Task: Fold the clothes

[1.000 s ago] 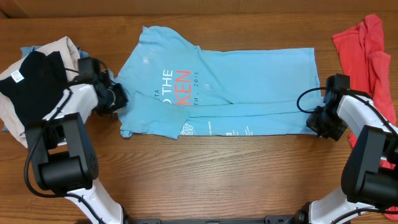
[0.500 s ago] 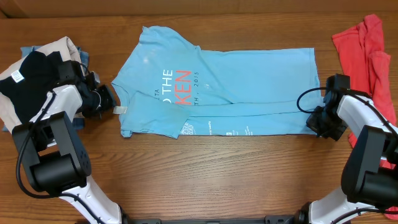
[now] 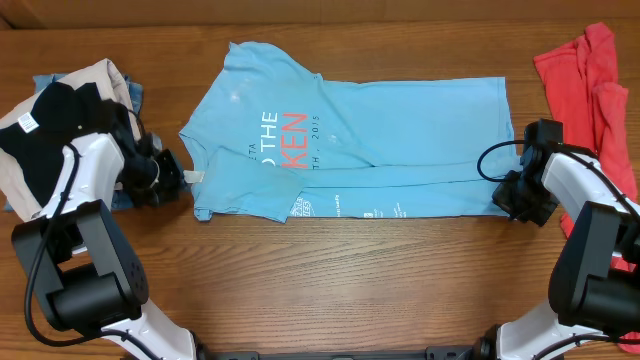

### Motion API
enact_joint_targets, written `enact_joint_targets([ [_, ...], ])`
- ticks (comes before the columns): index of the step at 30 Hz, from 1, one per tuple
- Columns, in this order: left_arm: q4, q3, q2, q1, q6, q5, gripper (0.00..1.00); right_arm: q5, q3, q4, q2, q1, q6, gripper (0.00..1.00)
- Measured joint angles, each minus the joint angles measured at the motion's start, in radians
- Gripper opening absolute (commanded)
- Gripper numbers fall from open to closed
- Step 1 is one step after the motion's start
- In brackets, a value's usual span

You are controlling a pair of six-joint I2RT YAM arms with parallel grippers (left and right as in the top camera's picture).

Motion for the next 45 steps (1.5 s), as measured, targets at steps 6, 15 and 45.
enact_joint_targets([
  [6, 0.094, -0.124, 0.000, 0.000, -0.018, -0.018, 0.28, 0.000, 0.000, -0.001, 0.000, 0.000, 0.000, 0.04],
  [15, 0.151, -0.164, -0.003, -0.033, -0.030, -0.002, 0.30, 0.000, 0.000, -0.004, 0.000, 0.000, 0.000, 0.04],
  [45, 0.070, -0.167, -0.003, 0.021, -0.056, -0.079, 0.04, -0.001, 0.000, -0.007, 0.000, 0.000, 0.000, 0.04],
])
